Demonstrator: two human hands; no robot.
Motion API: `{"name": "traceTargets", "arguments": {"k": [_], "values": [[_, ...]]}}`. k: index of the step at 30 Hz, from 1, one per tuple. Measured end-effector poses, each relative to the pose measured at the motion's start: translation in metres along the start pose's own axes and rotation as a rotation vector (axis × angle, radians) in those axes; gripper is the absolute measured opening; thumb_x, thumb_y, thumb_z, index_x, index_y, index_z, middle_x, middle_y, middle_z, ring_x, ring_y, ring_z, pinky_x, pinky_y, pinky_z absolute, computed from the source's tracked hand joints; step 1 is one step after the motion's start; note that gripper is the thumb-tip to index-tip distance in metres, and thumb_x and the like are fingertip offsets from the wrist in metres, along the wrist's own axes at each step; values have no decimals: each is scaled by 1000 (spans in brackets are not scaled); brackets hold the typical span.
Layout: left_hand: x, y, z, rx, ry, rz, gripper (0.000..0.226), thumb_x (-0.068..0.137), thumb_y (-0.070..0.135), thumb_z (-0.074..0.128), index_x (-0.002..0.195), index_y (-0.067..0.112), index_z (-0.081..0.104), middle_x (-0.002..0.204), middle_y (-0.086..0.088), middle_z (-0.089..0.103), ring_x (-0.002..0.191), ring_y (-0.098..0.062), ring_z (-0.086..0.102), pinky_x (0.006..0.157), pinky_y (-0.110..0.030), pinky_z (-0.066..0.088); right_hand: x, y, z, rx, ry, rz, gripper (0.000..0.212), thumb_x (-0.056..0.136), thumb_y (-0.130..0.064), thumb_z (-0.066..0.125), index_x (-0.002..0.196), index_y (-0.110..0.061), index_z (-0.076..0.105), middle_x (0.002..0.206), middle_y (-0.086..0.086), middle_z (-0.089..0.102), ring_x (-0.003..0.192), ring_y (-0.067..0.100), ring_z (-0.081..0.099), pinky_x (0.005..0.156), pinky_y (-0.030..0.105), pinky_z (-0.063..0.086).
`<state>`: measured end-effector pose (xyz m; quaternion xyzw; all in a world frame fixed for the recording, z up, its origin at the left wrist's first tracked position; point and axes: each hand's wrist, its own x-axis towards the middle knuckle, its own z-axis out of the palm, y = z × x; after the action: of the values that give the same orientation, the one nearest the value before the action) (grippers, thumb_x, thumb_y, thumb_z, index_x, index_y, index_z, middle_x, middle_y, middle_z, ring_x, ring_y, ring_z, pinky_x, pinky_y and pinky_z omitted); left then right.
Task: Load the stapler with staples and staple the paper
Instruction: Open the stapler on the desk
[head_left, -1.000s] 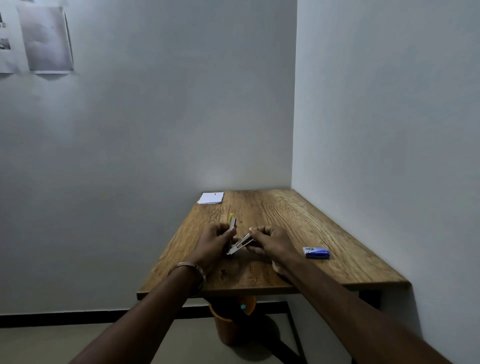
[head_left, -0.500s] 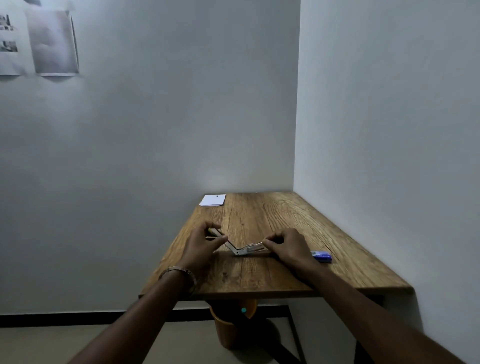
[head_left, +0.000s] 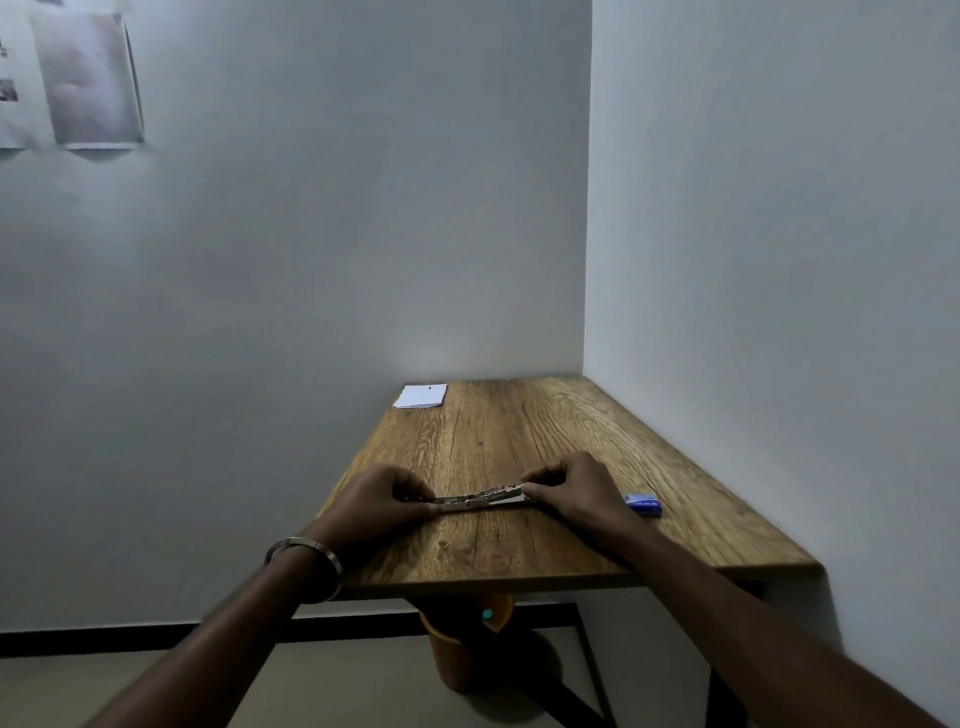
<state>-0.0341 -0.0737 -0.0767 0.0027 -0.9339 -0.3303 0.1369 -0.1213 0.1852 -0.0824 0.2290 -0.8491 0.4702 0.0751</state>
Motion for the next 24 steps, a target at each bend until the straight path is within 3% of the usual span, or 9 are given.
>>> {"name": "traceTargets", "arguments": {"k": [6, 10, 14, 18, 24], "values": [[6, 4, -3, 46, -95, 18, 15, 79, 40, 75, 89, 29, 72, 90, 8, 70, 86, -8, 65, 73, -24, 55, 1, 2, 1, -71, -25, -4, 15, 87, -20, 74, 101, -17, 78, 101, -7, 75, 84, -3, 60, 68, 10, 41], [9, 3, -5, 74, -146, 37, 17, 78, 42, 75, 90, 31, 69, 94, 9, 69, 91, -8, 64, 80, -26, 55, 2, 2, 1, -109, -27, 5, 16, 87, -21, 73, 102, -17, 78, 103, -4, 75, 84, -1, 60, 69, 12, 42], [12, 21, 4, 103, -7, 238, 14, 81, 42, 73, 92, 38, 67, 95, 17, 67, 92, 0, 59, 77, -19, 47, 2, -1, 2, -145, -29, -19, 16, 88, -21, 72, 103, -18, 78, 104, -4, 76, 91, 2, 62, 76, 17, 46], [27, 54, 23, 279, -94, 437, 21, 92, 29, 63, 112, 32, 69, 106, 12, 66, 93, 1, 60, 75, -15, 47, 0, -4, 0, -164, -35, -41, 16, 89, -21, 71, 103, -17, 78, 104, -2, 76, 93, 4, 65, 82, 21, 51], [42, 61, 32, 433, -223, 471, 33, 96, 21, 56, 127, 30, 62, 118, 4, 65, 99, -7, 58, 73, -13, 42, 2, -4, -1, -159, -44, -38, 15, 90, -17, 70, 103, -15, 78, 105, -1, 76, 98, 8, 67, 91, 29, 55]]}}
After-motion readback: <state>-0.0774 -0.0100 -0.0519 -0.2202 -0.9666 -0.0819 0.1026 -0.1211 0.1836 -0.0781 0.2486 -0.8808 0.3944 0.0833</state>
